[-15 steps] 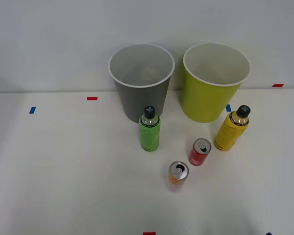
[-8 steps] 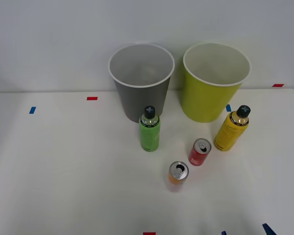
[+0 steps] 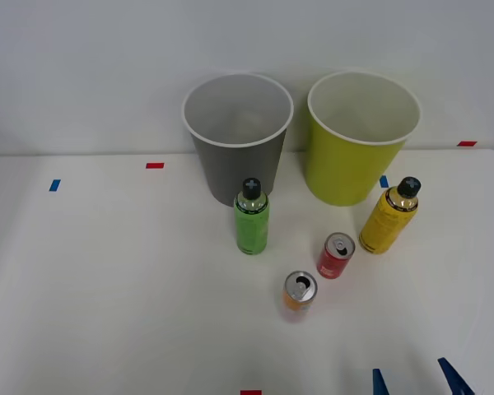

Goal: Put cans in the gray bin, plastic bottles in the light green bin

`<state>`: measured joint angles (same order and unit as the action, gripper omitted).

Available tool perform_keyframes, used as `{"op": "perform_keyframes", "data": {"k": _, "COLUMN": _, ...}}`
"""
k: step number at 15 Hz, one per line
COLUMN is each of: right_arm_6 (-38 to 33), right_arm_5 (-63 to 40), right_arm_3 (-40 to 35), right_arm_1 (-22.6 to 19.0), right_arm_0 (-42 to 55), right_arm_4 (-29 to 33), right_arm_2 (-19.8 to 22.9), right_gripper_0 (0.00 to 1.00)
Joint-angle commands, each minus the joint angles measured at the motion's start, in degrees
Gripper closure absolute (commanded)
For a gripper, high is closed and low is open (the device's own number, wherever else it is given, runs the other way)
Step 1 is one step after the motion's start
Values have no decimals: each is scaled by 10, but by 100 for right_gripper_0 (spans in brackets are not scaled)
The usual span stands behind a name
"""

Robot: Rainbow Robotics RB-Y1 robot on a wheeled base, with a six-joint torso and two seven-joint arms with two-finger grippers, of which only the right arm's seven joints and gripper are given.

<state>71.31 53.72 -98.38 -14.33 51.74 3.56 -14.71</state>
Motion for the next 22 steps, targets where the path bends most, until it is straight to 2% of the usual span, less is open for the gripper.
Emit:
{"op": "perform_keyframes", "data": {"k": 1, "right_arm_6": 89, "right_arm_5": -1, "right_arm_3": 40, "right_arm_1": 4, "right_arm_0": -69, "right_arm_4": -82, "right_arm_2": -23, "right_gripper_0": 0}}
{"op": "perform_keyframes", "data": {"k": 3, "right_arm_6": 131, "right_arm_5": -24, "right_arm_3": 52, "right_arm_1": 8, "right_arm_0": -110, "right_arm_4": -116, "right_arm_2": -17, "right_gripper_0": 0}}
{"op": "perform_keyframes", "data": {"k": 5, "right_arm_6": 139, "right_arm_5": -58, "right_arm_3": 53, "right_arm_1": 23, "right_arm_0": -140, "right_arm_4": -123, "right_arm_2": 4, "right_gripper_0": 0}}
{"op": "perform_keyframes", "data": {"k": 13, "right_arm_6": 150, "right_arm_5": -188, "right_arm_3": 53, "right_arm_1": 60, "right_arm_0": -273, "right_arm_4": -126, "right_arm_2": 45, "right_gripper_0": 0}}
{"op": "perform_keyframes", "data": {"k": 22, "right_arm_6": 175, "right_arm_5": -291, "right_arm_3": 53, "right_arm_1": 83, "right_arm_0": -363, "right_arm_4": -118, "right_arm_2": 86, "right_gripper_0": 0}}
